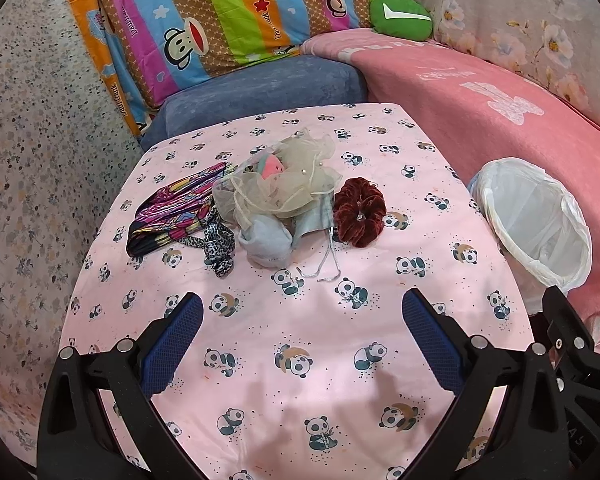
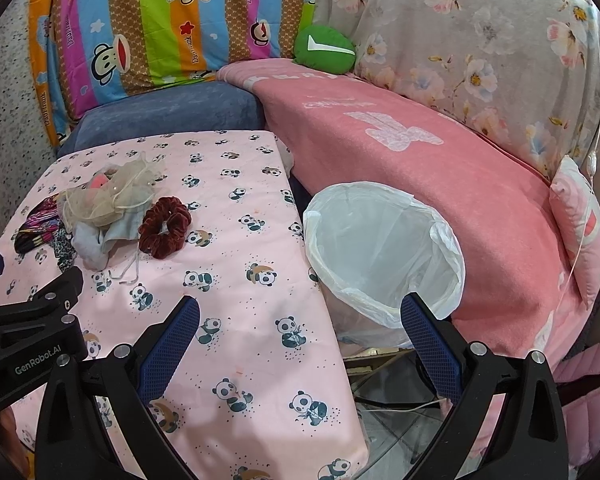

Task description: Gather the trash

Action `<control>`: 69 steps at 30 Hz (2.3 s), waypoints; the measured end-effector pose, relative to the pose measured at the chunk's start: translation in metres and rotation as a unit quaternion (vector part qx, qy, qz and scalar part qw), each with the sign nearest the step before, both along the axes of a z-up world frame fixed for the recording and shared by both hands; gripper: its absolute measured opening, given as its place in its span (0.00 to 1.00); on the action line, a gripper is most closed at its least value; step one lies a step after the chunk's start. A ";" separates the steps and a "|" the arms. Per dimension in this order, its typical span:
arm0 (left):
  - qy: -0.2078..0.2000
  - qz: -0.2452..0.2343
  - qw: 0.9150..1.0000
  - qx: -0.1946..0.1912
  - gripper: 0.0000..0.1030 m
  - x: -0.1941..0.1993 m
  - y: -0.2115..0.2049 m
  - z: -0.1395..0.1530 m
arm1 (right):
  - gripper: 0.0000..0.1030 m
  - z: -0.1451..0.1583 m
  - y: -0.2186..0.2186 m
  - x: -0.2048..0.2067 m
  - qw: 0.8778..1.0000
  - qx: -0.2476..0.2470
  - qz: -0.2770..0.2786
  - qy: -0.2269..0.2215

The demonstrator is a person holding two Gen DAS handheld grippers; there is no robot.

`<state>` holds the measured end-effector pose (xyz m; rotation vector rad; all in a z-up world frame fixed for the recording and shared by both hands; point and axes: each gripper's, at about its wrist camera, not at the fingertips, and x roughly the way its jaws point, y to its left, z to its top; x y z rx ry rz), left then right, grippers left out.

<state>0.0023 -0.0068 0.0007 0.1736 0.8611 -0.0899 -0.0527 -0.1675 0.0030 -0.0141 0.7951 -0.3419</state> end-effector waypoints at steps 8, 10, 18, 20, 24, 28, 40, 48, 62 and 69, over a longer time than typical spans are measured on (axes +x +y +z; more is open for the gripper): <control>0.002 -0.002 1.000 0.000 0.92 -0.001 0.002 -0.003 | 0.94 -0.001 0.000 0.000 1.000 -0.001 0.000 -0.001; 0.001 -0.002 1.000 0.000 0.92 -0.001 0.003 -0.003 | 0.94 -0.001 -0.001 0.000 1.000 0.000 0.000 -0.001; 0.001 -0.002 1.000 0.000 0.92 -0.001 0.003 -0.003 | 0.94 0.002 -0.002 -0.001 1.000 -0.001 0.000 -0.002; 0.001 -0.002 1.000 0.000 0.92 -0.001 0.003 -0.003 | 0.94 0.002 -0.003 0.000 1.000 -0.002 -0.001 -0.003; 0.000 -0.003 1.000 -0.001 0.92 0.000 0.002 -0.004 | 0.94 0.004 -0.002 -0.004 1.000 -0.004 -0.003 -0.004; 0.000 -0.004 1.000 -0.001 0.92 0.000 0.002 -0.004 | 0.94 0.004 -0.001 -0.004 1.000 -0.005 -0.003 -0.005; -0.001 -0.004 1.000 -0.001 0.92 0.000 0.001 -0.004 | 0.94 0.004 -0.002 -0.004 1.000 -0.005 -0.003 -0.004; -0.001 -0.004 1.000 -0.002 0.92 0.000 0.002 -0.004 | 0.94 0.003 0.000 -0.004 1.000 -0.005 -0.003 -0.005; -0.001 -0.004 1.000 -0.003 0.92 0.000 0.002 -0.004 | 0.94 0.005 0.000 -0.005 1.000 -0.006 -0.005 -0.005; -0.001 -0.005 1.000 -0.003 0.92 0.000 0.000 -0.003 | 0.94 0.006 0.000 -0.005 1.000 -0.007 -0.005 -0.005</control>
